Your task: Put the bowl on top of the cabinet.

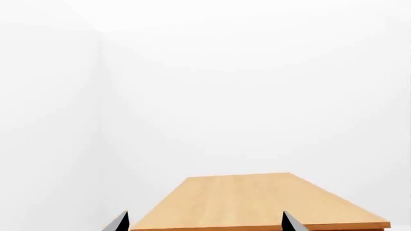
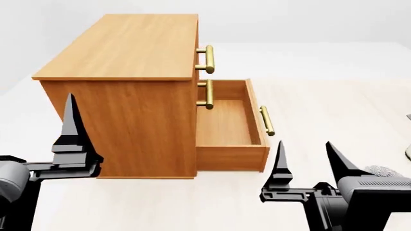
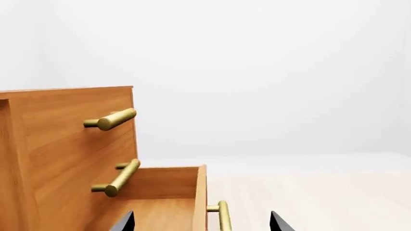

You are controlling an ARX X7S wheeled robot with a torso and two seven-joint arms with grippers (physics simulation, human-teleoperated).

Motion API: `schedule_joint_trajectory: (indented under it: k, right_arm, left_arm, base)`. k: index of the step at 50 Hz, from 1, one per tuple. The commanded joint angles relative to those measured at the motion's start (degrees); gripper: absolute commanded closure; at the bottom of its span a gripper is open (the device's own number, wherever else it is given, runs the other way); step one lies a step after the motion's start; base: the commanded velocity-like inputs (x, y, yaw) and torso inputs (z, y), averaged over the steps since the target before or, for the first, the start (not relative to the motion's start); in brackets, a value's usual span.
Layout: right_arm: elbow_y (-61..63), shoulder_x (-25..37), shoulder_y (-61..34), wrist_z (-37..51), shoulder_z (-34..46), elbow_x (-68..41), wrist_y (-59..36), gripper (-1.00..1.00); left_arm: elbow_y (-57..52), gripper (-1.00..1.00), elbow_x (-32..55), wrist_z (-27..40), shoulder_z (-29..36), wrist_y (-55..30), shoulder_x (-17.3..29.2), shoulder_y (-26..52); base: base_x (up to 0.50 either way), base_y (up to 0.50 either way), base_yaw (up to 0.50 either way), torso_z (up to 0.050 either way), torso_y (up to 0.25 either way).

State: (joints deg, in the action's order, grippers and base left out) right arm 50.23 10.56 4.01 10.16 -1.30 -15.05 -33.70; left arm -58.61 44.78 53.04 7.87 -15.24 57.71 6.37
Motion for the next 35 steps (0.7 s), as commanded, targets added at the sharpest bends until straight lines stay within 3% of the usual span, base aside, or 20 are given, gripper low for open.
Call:
schedule_joint_trajectory:
  k: [1,12,16,26,35]
  right_arm:
    - [0.6,0.3,-1.0,0.8,-0.6,-1.6,-2.0,-1.00]
    - [-0.5,0.4,-0.4,0.8,-0.7,-1.8,0.6,-1.00]
    - [-0.2,0.2,0.2,0.5,-1.2,-2.5,2.2,-1.00]
    - [-0.3,0.8,0.3,1.9,-0.3,-1.3,1.8,-1.00]
    - [-0.1,1.0,0.0,2.0,-0.4,-2.5,1.3,-1.00]
  left_arm:
    - [0.1,-1.00,0.1,0.4,0.7,0.9,0.7,0.2]
    - [0.2,-1.00,0.2,0.8,1.2,1.5,1.3,0.4]
    - [0.5,-1.00,-0.1,0.8,1.4,1.9,1.4,0.2]
    - [0.5,-1.00,-0.4,0.9,1.9,2.5,1.7,0.1]
    - [0.5,-1.00,-0.4,1.2,2.3,2.9,2.1,0.2]
  base:
    - [0.00,0.00,0.00,0.000,0.000]
    - [0.40,0.00,0.00,0.000,0.001]
    - [0.00,0.00,0.00,0.000,0.000]
    - [0.00,0.49,0.00,0.000,0.000]
    - [0.00,0.00,0.00,0.000,0.000]
